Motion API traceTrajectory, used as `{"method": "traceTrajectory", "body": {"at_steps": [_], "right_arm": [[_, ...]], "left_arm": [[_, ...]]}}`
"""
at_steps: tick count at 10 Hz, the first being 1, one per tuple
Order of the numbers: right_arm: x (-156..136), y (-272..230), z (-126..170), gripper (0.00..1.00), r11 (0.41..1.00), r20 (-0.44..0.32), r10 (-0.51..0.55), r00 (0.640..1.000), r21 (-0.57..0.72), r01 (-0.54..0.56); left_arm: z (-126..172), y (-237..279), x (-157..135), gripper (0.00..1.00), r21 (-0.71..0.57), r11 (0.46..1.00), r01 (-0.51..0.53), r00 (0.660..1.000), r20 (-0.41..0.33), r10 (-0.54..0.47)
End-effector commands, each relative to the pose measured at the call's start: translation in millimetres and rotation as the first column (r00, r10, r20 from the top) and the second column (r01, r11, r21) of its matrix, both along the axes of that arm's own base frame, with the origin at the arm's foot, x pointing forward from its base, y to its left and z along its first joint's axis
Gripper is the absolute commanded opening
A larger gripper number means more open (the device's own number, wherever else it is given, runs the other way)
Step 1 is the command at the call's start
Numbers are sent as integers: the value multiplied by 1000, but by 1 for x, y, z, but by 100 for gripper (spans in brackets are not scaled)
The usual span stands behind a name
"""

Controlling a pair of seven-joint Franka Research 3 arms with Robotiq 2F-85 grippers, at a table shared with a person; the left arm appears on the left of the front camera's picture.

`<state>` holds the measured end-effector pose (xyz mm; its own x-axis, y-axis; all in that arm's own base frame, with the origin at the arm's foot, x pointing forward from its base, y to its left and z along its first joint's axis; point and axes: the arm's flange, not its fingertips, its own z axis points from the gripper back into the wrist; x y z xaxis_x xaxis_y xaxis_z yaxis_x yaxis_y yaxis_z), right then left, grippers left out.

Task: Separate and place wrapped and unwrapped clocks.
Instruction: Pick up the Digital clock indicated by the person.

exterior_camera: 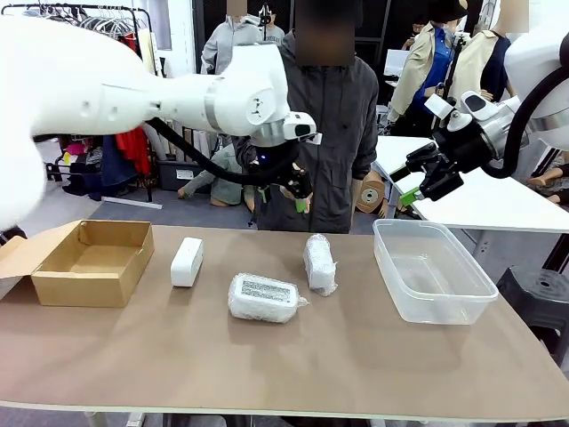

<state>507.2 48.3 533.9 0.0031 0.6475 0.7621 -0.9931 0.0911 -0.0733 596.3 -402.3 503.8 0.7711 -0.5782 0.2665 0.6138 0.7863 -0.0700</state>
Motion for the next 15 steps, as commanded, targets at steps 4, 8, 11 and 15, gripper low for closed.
{"method": "traceTrajectory", "body": {"at_steps": [4, 8, 11, 15], "right_arm": [[-1, 1, 1, 100, 1000, 5, 4, 1000, -1, -4], [-1, 1, 1, 100, 1000, 5, 4, 1000, -1, -4], [-1, 1, 1, 100, 1000, 5, 4, 1000, -1, -4], [-1, 1, 1, 100, 1000, 5, 4, 1000, -1, -4]], "left_arm": [[-26, -71, 3, 100, 135, 986, -100, 995, 43, 95], [-43, -99, -17, 100, 106, 987, -117, 993, 25, 115], [-53, -90, -24, 100, 131, 983, -128, 992, 35, 125], [-52, -95, -24, 100, 139, 980, -145, 989, -8, 148]]}}
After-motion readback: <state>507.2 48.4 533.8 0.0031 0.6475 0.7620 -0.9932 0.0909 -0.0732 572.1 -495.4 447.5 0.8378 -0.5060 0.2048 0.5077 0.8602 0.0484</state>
